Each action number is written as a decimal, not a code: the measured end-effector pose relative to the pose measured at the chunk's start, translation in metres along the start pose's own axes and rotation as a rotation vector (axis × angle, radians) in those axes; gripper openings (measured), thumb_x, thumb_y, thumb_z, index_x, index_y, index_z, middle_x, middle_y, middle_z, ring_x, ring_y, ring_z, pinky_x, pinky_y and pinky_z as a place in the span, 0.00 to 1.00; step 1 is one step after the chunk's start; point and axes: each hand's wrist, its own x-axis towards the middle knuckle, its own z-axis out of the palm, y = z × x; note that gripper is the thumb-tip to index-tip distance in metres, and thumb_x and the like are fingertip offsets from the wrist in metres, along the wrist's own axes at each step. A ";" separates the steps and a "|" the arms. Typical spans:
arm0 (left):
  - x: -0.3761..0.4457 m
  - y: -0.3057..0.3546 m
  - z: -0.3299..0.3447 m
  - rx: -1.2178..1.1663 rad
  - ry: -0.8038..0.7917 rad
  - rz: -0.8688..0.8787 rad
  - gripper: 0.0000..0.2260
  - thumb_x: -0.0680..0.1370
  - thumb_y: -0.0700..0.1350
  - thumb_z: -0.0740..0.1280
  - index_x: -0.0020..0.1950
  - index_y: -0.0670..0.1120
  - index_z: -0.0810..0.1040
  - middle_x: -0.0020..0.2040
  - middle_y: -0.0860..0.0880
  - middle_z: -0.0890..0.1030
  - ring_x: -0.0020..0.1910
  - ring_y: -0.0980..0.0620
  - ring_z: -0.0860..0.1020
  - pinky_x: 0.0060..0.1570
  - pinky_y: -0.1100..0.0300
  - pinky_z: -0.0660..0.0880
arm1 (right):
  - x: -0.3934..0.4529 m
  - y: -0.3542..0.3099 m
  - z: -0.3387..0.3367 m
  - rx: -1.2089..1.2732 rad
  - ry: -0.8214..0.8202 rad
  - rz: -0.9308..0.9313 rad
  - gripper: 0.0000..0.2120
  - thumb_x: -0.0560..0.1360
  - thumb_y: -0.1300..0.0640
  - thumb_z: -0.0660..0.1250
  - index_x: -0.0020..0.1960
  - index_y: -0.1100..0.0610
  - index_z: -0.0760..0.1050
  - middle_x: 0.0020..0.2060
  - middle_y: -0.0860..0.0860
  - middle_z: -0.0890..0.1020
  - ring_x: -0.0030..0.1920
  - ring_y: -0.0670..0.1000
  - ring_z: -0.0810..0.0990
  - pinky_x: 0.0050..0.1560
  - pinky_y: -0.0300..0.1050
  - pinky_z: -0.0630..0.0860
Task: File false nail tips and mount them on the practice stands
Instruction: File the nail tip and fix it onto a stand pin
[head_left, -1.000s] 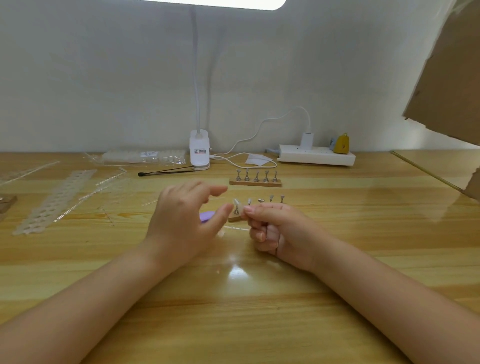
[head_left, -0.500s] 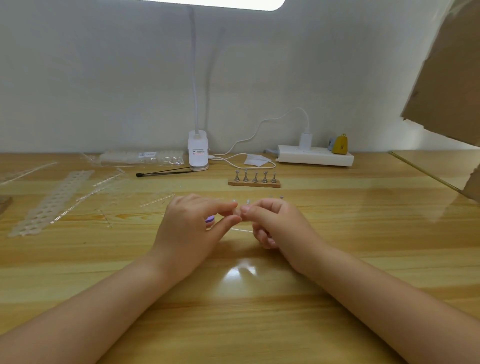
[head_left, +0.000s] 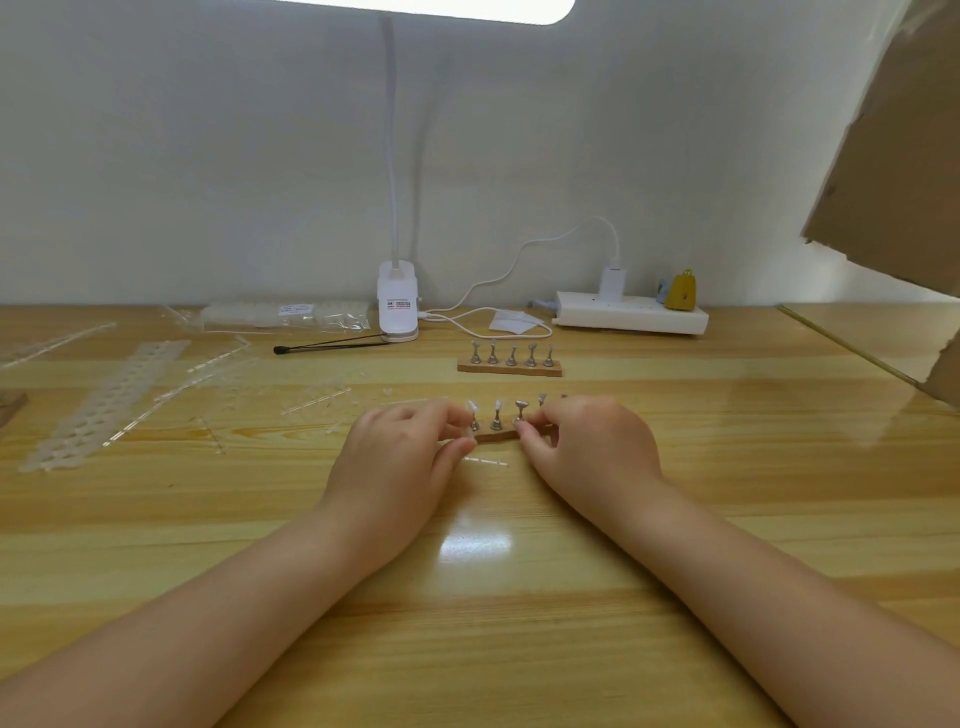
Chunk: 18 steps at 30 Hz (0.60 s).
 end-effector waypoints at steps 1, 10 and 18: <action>0.000 0.000 0.000 0.004 -0.005 -0.001 0.08 0.79 0.49 0.65 0.57 0.52 0.78 0.48 0.59 0.81 0.55 0.55 0.76 0.55 0.63 0.61 | 0.001 0.001 0.001 -0.003 -0.006 0.006 0.15 0.78 0.43 0.60 0.49 0.50 0.82 0.40 0.47 0.83 0.42 0.50 0.79 0.38 0.45 0.76; 0.001 0.001 0.001 0.028 -0.004 0.004 0.07 0.79 0.48 0.65 0.56 0.51 0.77 0.47 0.57 0.83 0.54 0.54 0.77 0.54 0.63 0.59 | 0.007 -0.001 0.006 -0.058 -0.032 0.002 0.18 0.80 0.42 0.57 0.47 0.51 0.82 0.36 0.48 0.81 0.39 0.51 0.79 0.30 0.42 0.67; 0.002 0.004 0.001 0.031 -0.001 0.003 0.07 0.79 0.48 0.64 0.55 0.49 0.78 0.47 0.56 0.83 0.54 0.53 0.78 0.55 0.62 0.60 | 0.010 -0.001 0.005 0.020 -0.036 -0.016 0.14 0.80 0.47 0.59 0.49 0.52 0.81 0.42 0.49 0.82 0.44 0.52 0.79 0.38 0.45 0.73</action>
